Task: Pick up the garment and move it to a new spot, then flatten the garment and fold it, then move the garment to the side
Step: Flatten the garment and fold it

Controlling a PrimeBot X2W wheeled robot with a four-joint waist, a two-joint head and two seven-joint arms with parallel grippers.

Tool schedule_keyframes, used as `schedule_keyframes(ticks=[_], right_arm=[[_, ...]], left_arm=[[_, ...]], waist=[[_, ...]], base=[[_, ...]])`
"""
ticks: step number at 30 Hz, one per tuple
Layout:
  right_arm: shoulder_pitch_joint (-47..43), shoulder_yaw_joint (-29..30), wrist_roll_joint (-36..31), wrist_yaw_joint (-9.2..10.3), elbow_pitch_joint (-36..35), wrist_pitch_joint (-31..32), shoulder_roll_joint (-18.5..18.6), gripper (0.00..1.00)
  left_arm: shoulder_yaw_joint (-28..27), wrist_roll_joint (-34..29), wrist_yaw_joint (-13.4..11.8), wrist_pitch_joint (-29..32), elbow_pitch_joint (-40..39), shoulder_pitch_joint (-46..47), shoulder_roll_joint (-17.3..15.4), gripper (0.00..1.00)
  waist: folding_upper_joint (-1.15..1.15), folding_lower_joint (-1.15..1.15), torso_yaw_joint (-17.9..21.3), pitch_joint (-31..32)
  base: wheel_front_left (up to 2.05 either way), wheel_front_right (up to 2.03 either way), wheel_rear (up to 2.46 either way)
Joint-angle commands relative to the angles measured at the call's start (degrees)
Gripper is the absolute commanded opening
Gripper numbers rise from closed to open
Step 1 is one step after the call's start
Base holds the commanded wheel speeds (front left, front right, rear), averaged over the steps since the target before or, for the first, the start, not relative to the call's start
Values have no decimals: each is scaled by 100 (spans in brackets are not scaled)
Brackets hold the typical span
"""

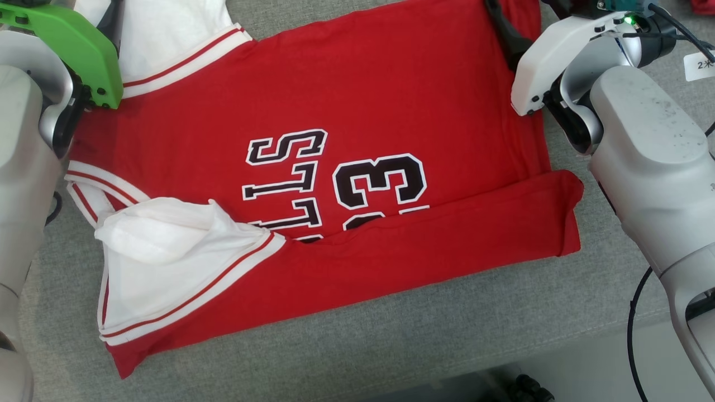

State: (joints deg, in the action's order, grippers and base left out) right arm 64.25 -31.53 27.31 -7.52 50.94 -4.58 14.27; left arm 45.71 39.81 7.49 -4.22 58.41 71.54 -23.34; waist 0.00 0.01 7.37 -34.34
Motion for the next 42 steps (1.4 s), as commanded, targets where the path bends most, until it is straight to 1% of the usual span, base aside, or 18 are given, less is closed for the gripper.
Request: schedule_keyframes(ticks=[1,3,4,5,6,7,8,9,14,20,25,30,36,39,42], right_arm=[[79,-54,71,8,1,-69,16,100],[91,-145,157,8,37,-97,54,100],[110,-196,211,8,61,-71,53,87],[137,-234,248,8,76,-54,55,42],[176,-269,294,8,86,-43,61,9],[201,-299,324,8,93,-43,70,0],[217,-331,367,8,105,-46,88,0],[220,-354,405,8,114,-46,106,0],[300,-442,583,8,162,-144,226,0],[213,-489,770,8,131,-507,377,0],[-66,-488,970,8,-20,-804,626,0],[-461,-486,1098,8,-318,-972,873,0],[-968,-303,1118,8,-807,-1059,1084,0],[-1258,-58,1048,8,-1147,-1060,1195,0],[-1646,191,951,8,-1466,-1061,1240,0]], left_arm=[[50,79,-6,-43,53,79,-3,100],[107,145,-6,-57,133,96,6,100],[124,204,-6,-37,191,90,14,100],[117,274,-6,-38,218,79,38,100],[107,397,-6,-22,219,49,85,100],[112,506,-5,29,214,9,116,82],[148,593,-5,87,188,-37,135,25],[162,669,-5,84,147,-51,140,0],[169,950,-8,-235,45,141,71,0],[251,1171,-8,-777,-211,203,19,0],[361,1315,-8,-1017,-731,-116,11,0],[283,1386,-8,-1101,-1375,-485,-120,0],[-387,1028,-25,-1097,-2371,-1309,-213,0],[-770,804,-86,-1099,-2893,-1832,-160,0],[-1033,600,-159,-1099,-3282,-2359,-143,0]], waist=[[0,-1,2,-1],[0,-1,-3,6],[0,-1,-1,9],[0,-1,0,9],[0,-1,2,6],[0,-1,5,5],[0,-1,11,2],[0,-1,10,-1],[0,-1,-83,24],[0,-1,-276,203],[0,-1,-488,380],[0,-1,-605,488],[0,-1,-690,597],[0,-1,-729,679],[0,-1,-764,767]], base=[[0,0,0],[0,0,0],[0,0,0],[0,0,0],[0,0,0],[0,0,0],[0,0,0],[0,0,0],[0,0,0],[0,0,0],[0,0,0],[0,0,0],[0,0,0],[0,0,0],[0,0,0]])
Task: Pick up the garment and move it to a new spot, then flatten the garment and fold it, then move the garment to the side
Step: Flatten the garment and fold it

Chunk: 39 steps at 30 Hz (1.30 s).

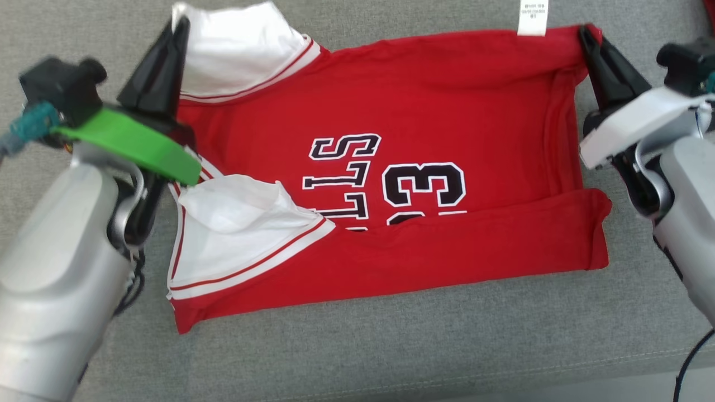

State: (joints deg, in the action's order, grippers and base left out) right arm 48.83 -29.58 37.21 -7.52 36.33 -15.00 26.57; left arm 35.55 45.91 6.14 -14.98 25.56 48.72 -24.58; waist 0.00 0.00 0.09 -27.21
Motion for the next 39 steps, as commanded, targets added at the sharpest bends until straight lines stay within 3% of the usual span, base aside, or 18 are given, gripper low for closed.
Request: schedule_keyframes(ticks=[1,14,22,23,24,25,26,27,35,39], right_arm=[[-239,101,-78,8,-108,-18,38,0],[-1873,1195,-359,8,-1199,-18,-41,0],[-2698,1614,-374,8,-1536,-18,-231,0],[-2763,1633,-373,8,-1570,-18,-246,7],[-2841,1681,-358,8,-1601,-19,-270,24],[-2902,1726,-336,8,-1630,-19,-294,45],[-2985,1759,-328,8,-1667,-19,-316,95],[-3044,1783,-333,8,-1688,-19,-329,100],[-3395,2073,-398,8,-1959,-19,-407,100],[-3333,2123,-481,8,-1755,-13,-372,100]], left_arm=[[-119,-91,-44,-24,-126,-260,-2,0],[-1014,-731,-164,-20,-1126,-2102,464,0],[-1280,-1014,-103,-21,-1160,-2932,832,0],[-1296,-1028,-94,-21,-1144,-3004,892,0],[-1336,-1077,-76,-21,-1134,-3074,948,0],[-1369,-1140,-70,-21,-1117,-3121,965,28],[-1414,-1224,-76,-21,-1102,-3177,993,65],[-1464,-1273,-78,-22,-1109,-3227,1038,100],[-2127,-1759,-60,-21,-1413,-3729,1426,100],[-2548,-2234,-92,-21,-1684,-3884,1604,100]], waist=[[0,0,-50,87],[0,0,-236,424],[0,0,-287,581],[0,0,-289,603],[0,0,-295,632],[0,0,-299,659],[0,0,-303,697],[0,0,-302,728],[0,0,-320,1072],[0,0,-378,1197]], base=[[0,0,0],[0,0,0],[0,0,0],[0,0,0],[0,0,0],[0,0,0],[0,0,0],[0,0,0],[0,0,0],[0,0,0]])
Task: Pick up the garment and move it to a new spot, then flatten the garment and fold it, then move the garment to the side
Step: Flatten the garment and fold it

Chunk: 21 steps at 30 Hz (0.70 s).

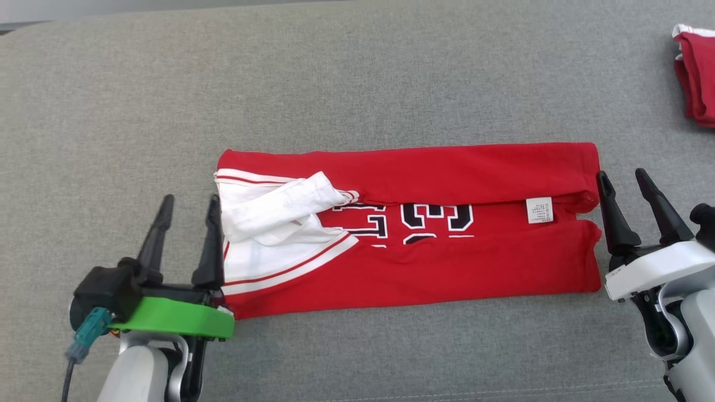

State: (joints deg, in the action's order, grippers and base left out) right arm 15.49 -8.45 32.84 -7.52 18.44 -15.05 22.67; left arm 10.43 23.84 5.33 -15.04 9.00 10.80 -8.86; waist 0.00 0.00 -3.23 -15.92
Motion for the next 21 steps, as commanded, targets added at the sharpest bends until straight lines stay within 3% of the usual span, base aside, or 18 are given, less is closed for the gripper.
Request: schedule_keyframes(ticks=[1,9,16,17,18,21], right_arm=[[70,26,-56,8,154,29,-3,100],[531,-120,-74,8,1162,330,-243,100],[547,-422,17,7,1905,328,-430,100],[483,-498,121,7,1974,281,-503,46],[531,-599,302,11,2101,193,-563,0],[692,-544,434,11,2205,86,-514,0]], left_arm=[[-162,-165,-11,-15,-113,-135,97,100],[-782,-956,19,-15,-567,-355,445,100],[-930,-1340,75,-15,-557,-470,547,100],[-980,-1370,93,-15,-560,-481,560,100],[-1089,-1425,107,-15,-572,-491,585,100],[-1126,-1475,119,-15,-569,-497,590,100]], waist=[[0,0,-67,91],[0,0,-256,72],[0,0,-373,45],[0,0,-377,47],[0,0,-352,39],[0,0,-319,88]], base=[[0,0,0],[0,0,0],[0,0,0],[0,0,0],[0,0,0],[0,0,0]])
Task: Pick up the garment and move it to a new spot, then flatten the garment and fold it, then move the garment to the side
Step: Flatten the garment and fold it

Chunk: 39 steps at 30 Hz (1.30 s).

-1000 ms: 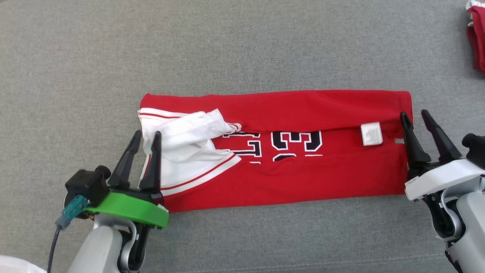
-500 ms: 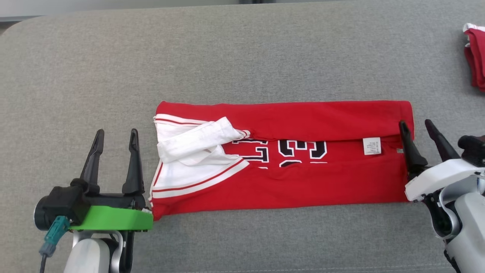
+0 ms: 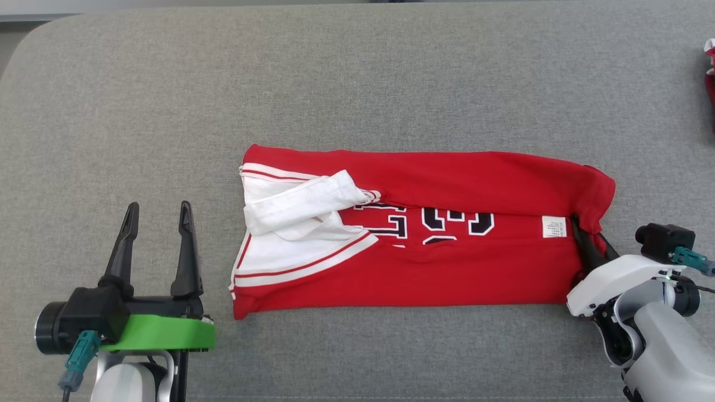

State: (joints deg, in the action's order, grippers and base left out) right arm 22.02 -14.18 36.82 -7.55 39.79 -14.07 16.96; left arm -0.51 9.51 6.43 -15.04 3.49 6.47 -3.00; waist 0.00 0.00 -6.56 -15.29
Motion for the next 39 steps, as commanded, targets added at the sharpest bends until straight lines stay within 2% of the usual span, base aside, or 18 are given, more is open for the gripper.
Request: schedule_keyframes(ticks=[1,8,14,19,27,34,39], right_arm=[[71,159,99,16,116,-64,192,0],[-87,853,291,14,340,-117,996,0],[-13,937,219,13,208,-92,1231,0],[162,724,147,12,-92,-13,1019,0],[324,173,-42,9,-908,159,481,0],[306,-311,-207,9,-1537,500,-96,0],[282,-581,-322,9,-1631,648,-536,0]], left_arm=[[-56,-72,14,-16,-17,-108,5,100],[-223,-132,54,-16,-98,-343,7,100],[-307,-149,58,-16,-126,-461,7,100],[-277,-128,57,-16,-96,-455,7,100],[-175,-75,35,-16,-38,-475,6,100],[-12,5,-22,-16,1,-464,7,100],[186,88,-71,-16,54,-305,6,100]], waist=[[0,0,44,80],[0,0,166,362],[0,0,280,451],[0,0,346,471],[0,0,318,523],[0,0,153,483],[0,0,-34,402]], base=[[0,0,0],[0,0,0],[0,0,0],[0,0,0],[0,0,0],[0,0,0],[0,0,0]])
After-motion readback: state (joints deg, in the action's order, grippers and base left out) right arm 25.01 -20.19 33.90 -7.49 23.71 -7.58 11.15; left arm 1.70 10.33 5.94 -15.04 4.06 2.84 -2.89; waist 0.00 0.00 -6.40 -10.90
